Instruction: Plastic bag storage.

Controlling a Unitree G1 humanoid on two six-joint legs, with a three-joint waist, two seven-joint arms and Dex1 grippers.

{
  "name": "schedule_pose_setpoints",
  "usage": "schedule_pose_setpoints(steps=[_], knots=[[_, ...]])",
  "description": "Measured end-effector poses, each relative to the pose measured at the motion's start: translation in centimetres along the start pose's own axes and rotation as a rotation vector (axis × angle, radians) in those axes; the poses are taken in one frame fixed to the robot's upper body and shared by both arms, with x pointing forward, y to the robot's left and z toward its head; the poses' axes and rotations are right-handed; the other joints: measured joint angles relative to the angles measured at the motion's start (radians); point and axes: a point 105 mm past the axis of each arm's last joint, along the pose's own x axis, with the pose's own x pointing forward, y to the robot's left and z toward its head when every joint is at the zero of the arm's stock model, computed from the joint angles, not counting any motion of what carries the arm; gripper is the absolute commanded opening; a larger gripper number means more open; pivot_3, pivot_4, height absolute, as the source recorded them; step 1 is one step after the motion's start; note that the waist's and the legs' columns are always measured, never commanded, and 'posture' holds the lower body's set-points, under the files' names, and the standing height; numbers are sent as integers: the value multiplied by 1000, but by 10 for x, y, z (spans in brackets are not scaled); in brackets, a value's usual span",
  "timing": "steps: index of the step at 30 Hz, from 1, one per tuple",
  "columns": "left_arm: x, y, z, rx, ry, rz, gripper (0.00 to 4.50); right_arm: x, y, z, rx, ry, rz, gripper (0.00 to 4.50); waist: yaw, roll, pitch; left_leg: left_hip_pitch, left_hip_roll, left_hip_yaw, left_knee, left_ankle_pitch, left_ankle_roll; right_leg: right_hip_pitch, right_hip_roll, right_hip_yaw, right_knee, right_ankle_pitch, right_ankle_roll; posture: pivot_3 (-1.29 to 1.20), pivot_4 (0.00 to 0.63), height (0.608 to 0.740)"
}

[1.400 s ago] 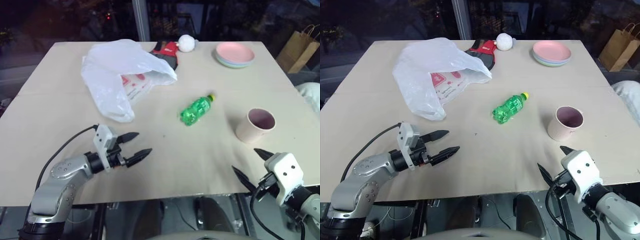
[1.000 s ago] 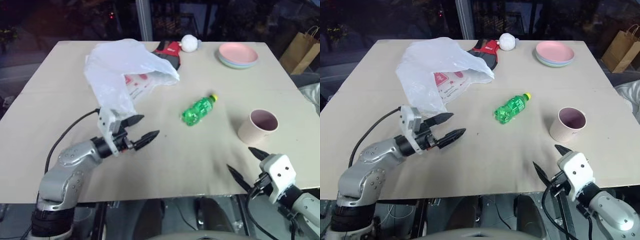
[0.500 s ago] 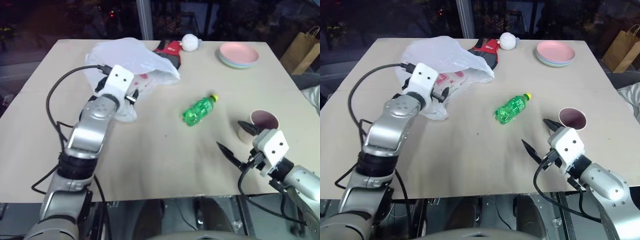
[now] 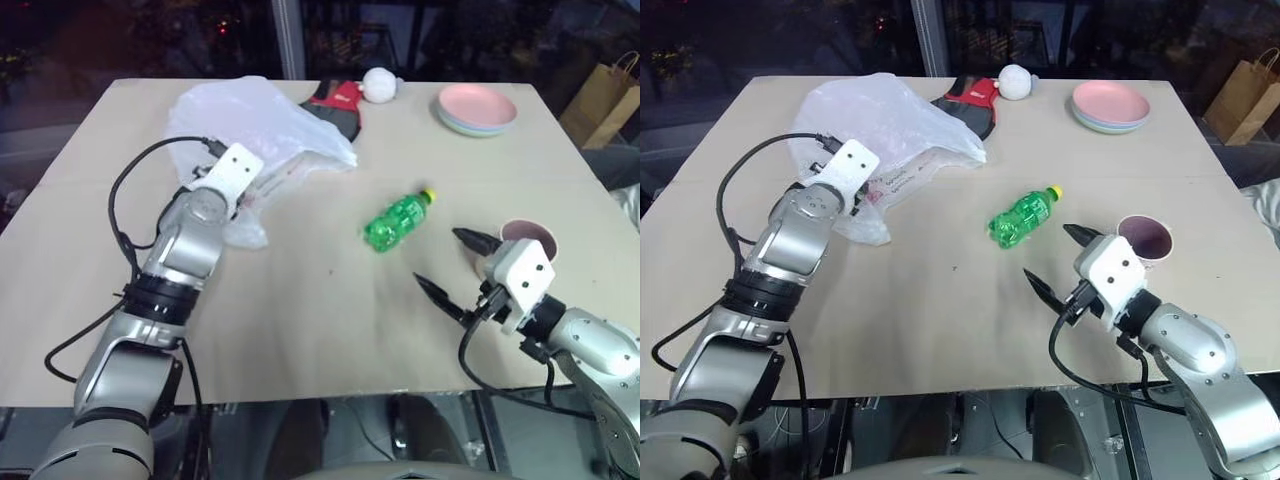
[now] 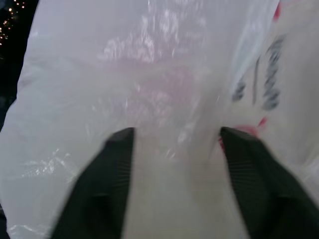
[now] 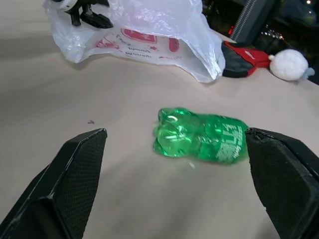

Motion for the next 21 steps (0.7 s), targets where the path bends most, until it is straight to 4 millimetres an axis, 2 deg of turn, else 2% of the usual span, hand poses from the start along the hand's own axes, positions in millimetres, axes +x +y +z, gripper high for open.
schedule_pose_setpoints(steps=[2, 5, 8, 10, 14, 18, 20, 21], knots=[[0, -1, 4, 11, -23, -14, 41, 2, 1, 1, 1, -2, 7, 4500, 2, 0, 0, 0, 0, 0, 0, 0, 0, 0, 0, 0, 0, 1, -2, 0, 150, 740], [-4, -2, 7, 16, -55, -46, 41, 3, 1, 1, 6, -6, 6, 4500, -1, 0, 0, 0, 0, 0, 0, 0, 0, 0, 0, 0, 0, 2, -3, 0, 150, 740], [-17, -8, 6, -46, -109, -119, 41, 3, 1, -1, 12, -1, 8, 4500, -8, 0, 0, 0, 1, 1, 0, 0, 0, -1, 0, 1, 1, 2, -3, 0, 150, 740], [-30, -11, 1, -111, -147, -198, 41, 4, 2, -1, 16, -4, 14, 4500, -9, 0, 0, 1, 1, 1, 0, 0, 0, -1, 0, 1, 1, 2, -3, 0, 150, 740], [-73, -14, -5, -306, -281, -456, 41, 7, 2, -4, 34, 1, 31, 4500, -15, 0, 0, 0, 1, 1, 0, 0, 0, -1, 0, 0, 1, 2, -4, 0, 150, 740], [-96, 6, 8, -410, -381, -510, 41, 13, 4, -2, 41, -22, 64, 4500, -1, 0, 0, 1, 1, 0, 2, 0, 0, 0, 0, -1, 1, -2, -4, 0, 150, 740], [-95, 13, 10, -389, -379, -460, 41, 15, 4, -2, 40, -27, 72, 4500, 0, 0, 0, 2, 1, 0, 3, 0, 0, 2, 0, 0, 1, -3, -4, 0, 150, 740], [-89, 19, 11, -361, -361, -386, 635, 16, 3, -2, 43, -29, 73, 4500, 1, 0, 0, 2, 1, 0, 3, 0, 0, 2, 0, 0, 1, -2, -3, 0, 150, 740]])
